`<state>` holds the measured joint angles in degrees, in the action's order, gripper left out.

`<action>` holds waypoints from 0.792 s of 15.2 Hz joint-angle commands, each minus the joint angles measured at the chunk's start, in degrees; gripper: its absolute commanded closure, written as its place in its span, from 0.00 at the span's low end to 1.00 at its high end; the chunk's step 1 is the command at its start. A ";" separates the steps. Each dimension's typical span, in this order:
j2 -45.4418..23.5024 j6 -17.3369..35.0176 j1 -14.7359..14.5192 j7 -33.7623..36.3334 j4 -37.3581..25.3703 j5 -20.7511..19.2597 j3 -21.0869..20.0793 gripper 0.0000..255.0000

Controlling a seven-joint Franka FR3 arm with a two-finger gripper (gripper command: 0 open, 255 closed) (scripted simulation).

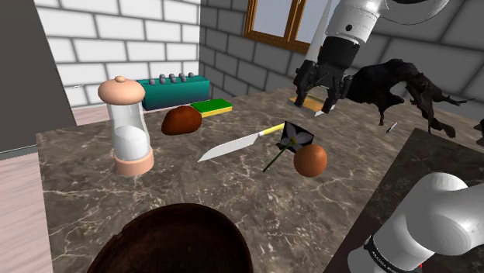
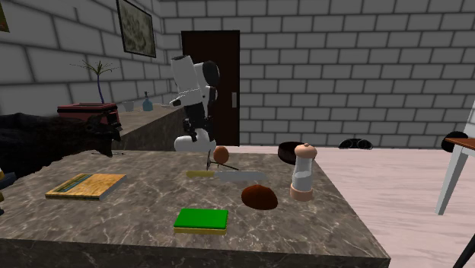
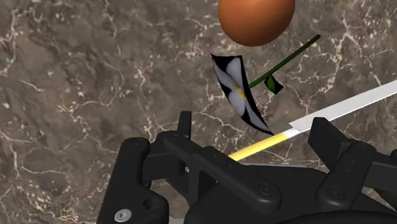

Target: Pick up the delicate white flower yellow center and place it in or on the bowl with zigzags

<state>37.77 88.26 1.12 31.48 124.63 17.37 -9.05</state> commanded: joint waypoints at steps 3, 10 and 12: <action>-5.71 -1.86 0.27 11.52 -5.57 5.14 -4.10 0.00; -14.43 -1.49 0.55 25.61 -12.88 10.79 -8.85 0.00; -14.02 -0.07 0.36 25.45 -11.14 11.07 -9.28 0.00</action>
<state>23.82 87.55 1.52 56.81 112.95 28.28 -18.10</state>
